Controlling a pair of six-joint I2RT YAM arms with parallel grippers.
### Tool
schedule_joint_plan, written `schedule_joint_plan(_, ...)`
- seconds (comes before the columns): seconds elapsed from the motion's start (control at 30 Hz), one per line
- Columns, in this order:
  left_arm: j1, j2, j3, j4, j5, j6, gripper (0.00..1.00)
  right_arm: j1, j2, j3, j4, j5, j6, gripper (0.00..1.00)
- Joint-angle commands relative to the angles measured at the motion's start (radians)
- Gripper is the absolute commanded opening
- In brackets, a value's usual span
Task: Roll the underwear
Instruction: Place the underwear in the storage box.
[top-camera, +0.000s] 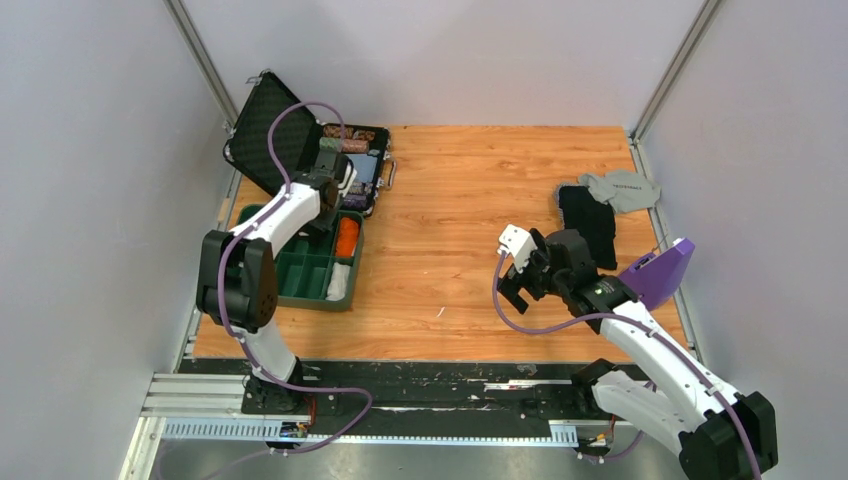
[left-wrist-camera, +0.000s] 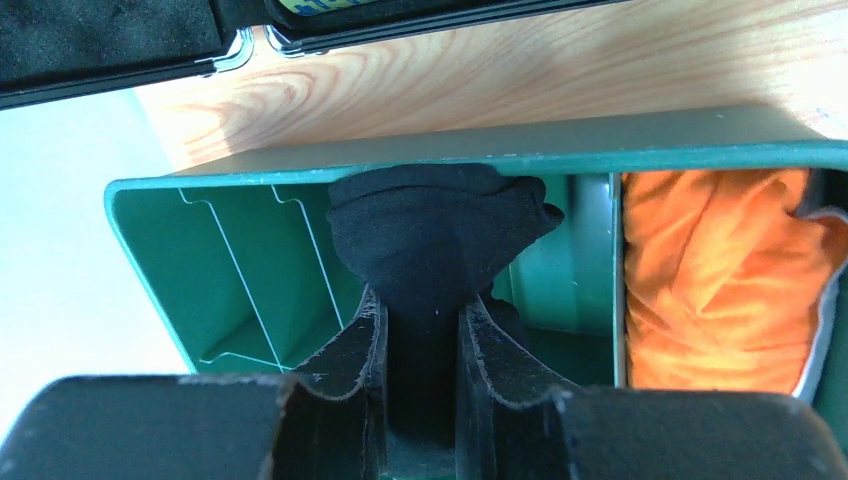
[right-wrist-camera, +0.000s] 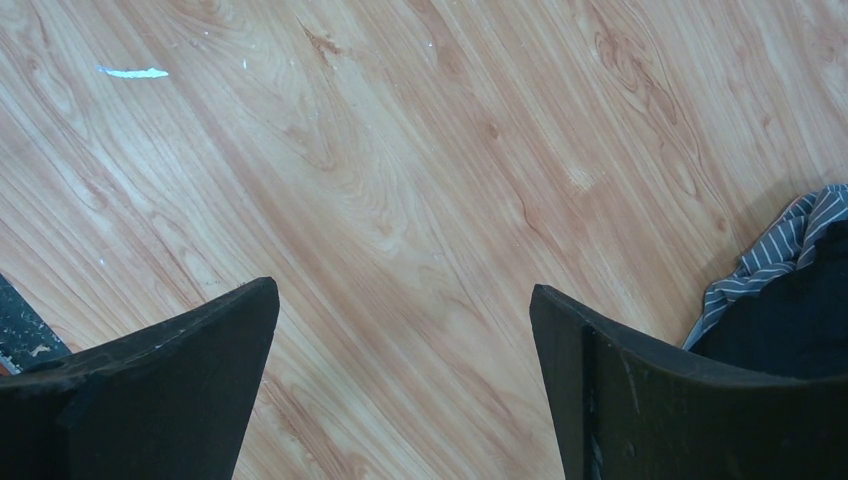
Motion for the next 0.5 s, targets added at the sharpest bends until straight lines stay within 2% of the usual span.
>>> schedule_joint_plan(0.0, -0.003, 0.032, 0.004, 0.088, -0.005, -0.058, 0.00, -0.008, -0.013, -0.002, 0.022, 0.001, 0.000, 1.00)
schedule_joint_plan(0.47, -0.087, 0.091, -0.080, 0.192, 0.012, -0.101, 0.00, -0.023, 0.016, 0.008, 0.002, 0.011, -0.011, 1.00)
